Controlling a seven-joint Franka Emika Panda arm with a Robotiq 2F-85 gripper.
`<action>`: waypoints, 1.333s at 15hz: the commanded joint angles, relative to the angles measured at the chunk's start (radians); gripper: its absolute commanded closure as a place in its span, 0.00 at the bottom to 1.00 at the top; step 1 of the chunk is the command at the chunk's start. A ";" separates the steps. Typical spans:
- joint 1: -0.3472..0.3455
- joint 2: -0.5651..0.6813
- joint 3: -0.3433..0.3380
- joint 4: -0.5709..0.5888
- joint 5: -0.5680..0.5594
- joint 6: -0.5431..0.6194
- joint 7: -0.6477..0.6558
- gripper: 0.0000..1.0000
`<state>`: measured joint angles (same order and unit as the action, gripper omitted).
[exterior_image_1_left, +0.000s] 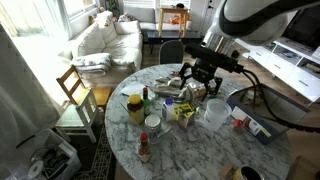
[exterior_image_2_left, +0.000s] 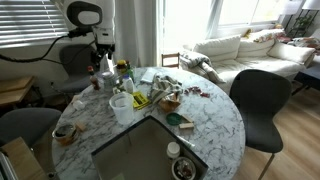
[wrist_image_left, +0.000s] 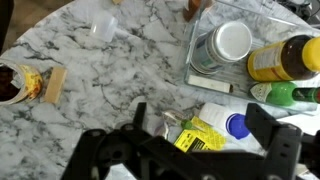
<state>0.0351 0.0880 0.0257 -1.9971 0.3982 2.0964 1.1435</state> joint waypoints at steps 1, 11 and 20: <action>0.003 0.010 -0.002 0.006 -0.002 -0.001 0.001 0.00; 0.005 0.056 0.010 0.079 0.051 -0.021 -0.015 0.00; 0.036 0.328 0.040 0.298 0.111 -0.005 -0.004 0.00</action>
<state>0.0606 0.3128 0.0576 -1.8016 0.4932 2.0948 1.1378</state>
